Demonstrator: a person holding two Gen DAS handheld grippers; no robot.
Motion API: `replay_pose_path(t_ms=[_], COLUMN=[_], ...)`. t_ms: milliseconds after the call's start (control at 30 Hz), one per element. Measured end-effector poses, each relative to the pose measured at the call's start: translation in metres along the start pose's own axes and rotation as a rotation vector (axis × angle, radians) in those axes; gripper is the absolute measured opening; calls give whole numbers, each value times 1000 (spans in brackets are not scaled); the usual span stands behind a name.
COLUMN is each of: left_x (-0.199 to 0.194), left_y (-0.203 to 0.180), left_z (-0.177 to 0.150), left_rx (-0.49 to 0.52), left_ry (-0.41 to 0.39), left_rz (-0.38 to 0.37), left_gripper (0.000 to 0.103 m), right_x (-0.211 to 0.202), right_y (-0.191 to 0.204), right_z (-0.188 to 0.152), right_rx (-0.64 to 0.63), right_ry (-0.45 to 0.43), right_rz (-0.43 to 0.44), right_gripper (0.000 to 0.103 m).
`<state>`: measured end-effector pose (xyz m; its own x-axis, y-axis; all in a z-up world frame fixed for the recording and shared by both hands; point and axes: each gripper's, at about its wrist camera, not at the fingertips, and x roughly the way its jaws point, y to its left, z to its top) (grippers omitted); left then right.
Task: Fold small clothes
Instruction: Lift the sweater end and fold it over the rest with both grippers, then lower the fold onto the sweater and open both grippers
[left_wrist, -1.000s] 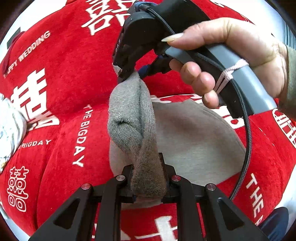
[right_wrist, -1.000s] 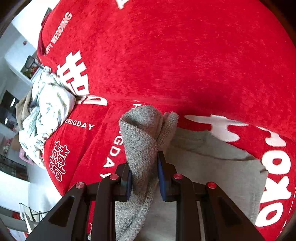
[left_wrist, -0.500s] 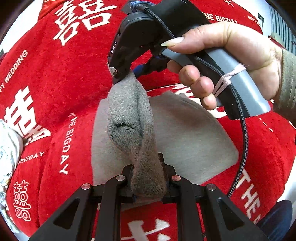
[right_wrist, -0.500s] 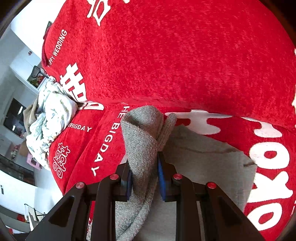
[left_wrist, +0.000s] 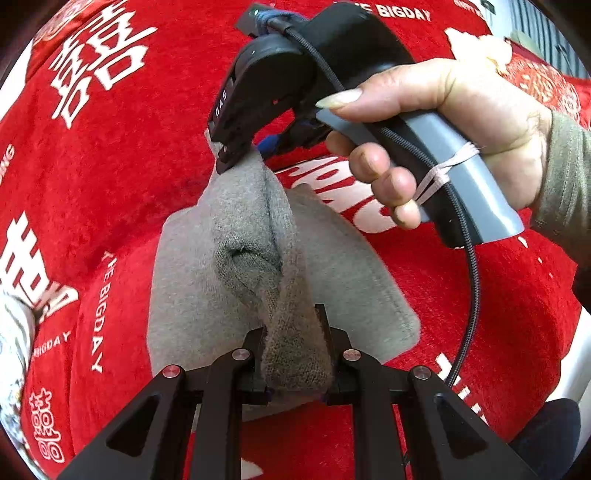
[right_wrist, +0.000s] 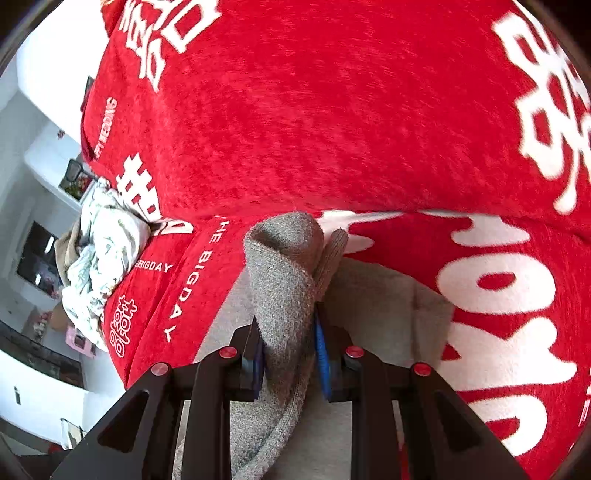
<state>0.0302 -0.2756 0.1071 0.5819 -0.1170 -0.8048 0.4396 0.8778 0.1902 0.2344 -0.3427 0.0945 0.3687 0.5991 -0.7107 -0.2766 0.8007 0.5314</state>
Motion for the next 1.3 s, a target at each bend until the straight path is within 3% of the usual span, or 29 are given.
replay_pose_path(t_ms=[500,533,567,600,633,667,767,833,967,1000,1033,1067,1100,1133,1200,1233,1300], left_x=[39,39,39,39,38,36,20,13,-5,-8,-9,-10,-8,-6,4,10,33], left_y=[-26,-22,-18,-11,-5,0,21,35,80,89,102,113,127,140,162,166,171], left_z=[2,2,2,3,3,2,-5,-10,-29,-32,-36,-38,-39,-40,-40,-40,-43], left_rx=[-3,-18,-37,-66,-93,-122,-214,-236,-328,-347,-375,-402,-439,-475,-534,-547,-567], left_ry=[77,75,75,79,84,84,32,42,5,-7,-21,-30,-34,-34,-26,-5,75], left_rz=[-19,-34,-72,-157,-218,-252,-348,-433,-527,-524,-517,-507,-487,-465,-432,-410,-374], left_gripper=[18,22,43,57,83,91,91,91,91,91,91,91,91,91,91,91,91], right_x=[6,5,3,-1,-6,-14,-34,-43,-45,-39,-32,-24,-15,-10,-19,-23,-18], right_y=[-69,-68,-68,-68,-68,-66,-60,-50,-24,-17,-13,-10,-7,-6,-12,-18,-30], right_z=[-27,-28,-29,-30,-31,-32,-38,-45,-65,-71,-76,-80,-83,-84,-79,-77,-78], right_rx=[112,108,113,124,128,131,130,127,57,40,32,21,3,-5,32,51,94], right_ry=[-29,-34,-35,-42,-51,-65,-102,-97,-75,-57,-41,-21,7,11,-37,-62,-20], right_rz=[4,-8,-22,-38,-54,-77,-85,-99,-96,-104,-114,-130,-174,-199,-166,-151,-121], right_gripper=[21,22,25,27,32,36,46,71,71,70,59,44,19,15,11,11,11])
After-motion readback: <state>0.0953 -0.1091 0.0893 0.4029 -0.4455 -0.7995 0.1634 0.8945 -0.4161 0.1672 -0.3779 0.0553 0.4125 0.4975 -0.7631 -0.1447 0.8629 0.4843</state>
